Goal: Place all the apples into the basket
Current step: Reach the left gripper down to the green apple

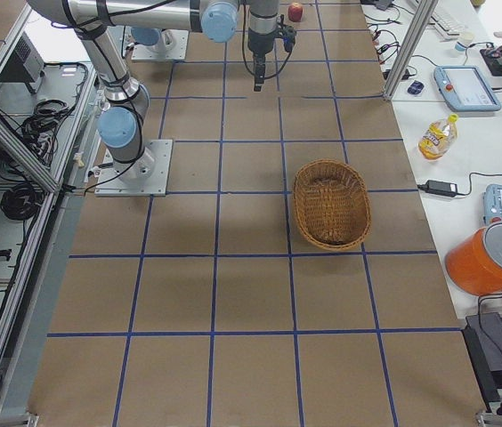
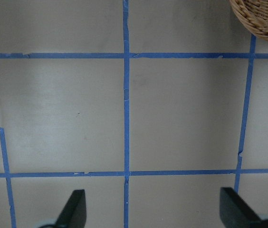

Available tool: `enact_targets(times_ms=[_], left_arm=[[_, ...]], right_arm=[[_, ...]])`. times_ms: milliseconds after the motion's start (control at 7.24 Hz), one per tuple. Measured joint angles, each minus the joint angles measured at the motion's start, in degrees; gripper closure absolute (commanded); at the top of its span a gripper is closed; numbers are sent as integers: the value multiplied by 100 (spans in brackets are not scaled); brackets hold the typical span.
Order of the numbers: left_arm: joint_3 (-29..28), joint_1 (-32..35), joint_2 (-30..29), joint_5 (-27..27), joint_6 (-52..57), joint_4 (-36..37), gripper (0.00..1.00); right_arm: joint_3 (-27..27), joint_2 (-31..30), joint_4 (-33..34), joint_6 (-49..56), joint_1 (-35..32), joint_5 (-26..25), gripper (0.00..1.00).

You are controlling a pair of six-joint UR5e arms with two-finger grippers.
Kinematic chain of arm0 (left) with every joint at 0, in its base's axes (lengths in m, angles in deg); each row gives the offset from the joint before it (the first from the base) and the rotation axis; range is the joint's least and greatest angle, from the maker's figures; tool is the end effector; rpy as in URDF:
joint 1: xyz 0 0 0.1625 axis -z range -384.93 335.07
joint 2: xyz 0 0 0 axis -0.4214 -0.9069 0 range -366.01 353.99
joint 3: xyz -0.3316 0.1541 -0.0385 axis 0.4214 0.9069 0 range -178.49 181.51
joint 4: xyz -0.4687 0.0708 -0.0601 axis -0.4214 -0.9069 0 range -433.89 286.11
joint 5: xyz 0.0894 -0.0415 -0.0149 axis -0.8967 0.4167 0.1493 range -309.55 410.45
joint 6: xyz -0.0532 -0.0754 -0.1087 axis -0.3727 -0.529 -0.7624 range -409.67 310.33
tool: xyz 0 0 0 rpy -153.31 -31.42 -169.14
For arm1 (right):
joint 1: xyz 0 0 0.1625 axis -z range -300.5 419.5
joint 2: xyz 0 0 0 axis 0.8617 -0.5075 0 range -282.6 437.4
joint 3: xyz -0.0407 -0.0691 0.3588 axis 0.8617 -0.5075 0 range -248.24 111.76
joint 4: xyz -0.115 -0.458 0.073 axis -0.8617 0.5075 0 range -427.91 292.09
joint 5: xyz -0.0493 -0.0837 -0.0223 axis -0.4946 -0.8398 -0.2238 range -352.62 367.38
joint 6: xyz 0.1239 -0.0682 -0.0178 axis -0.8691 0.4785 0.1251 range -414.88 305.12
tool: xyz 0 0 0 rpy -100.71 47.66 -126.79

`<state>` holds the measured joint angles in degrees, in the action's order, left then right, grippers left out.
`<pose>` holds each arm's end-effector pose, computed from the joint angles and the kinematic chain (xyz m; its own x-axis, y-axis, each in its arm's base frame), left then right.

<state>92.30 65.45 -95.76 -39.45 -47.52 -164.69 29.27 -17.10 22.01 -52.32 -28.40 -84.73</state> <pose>-0.1371 -0.5526 0.3810 -0.9990 0.0440 0.0027 0.0441 0.9988 0.0233 0.1090 -0.5255 0.3573 -0.9994 -0.0100 0.0342 -0.0081 0.9984 0.0556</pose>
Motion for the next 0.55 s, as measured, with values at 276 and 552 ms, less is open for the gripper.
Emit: enact_targets(times_ms=[276,552], left_arm=[[334,-461,-250,-24,578,222,0],[1320,-1112,-477,-51,1527,1300,0]], right_arm=[[-25,0,-37,1,-1,-1,0],[-64,2,-54,7,0,36,0]])
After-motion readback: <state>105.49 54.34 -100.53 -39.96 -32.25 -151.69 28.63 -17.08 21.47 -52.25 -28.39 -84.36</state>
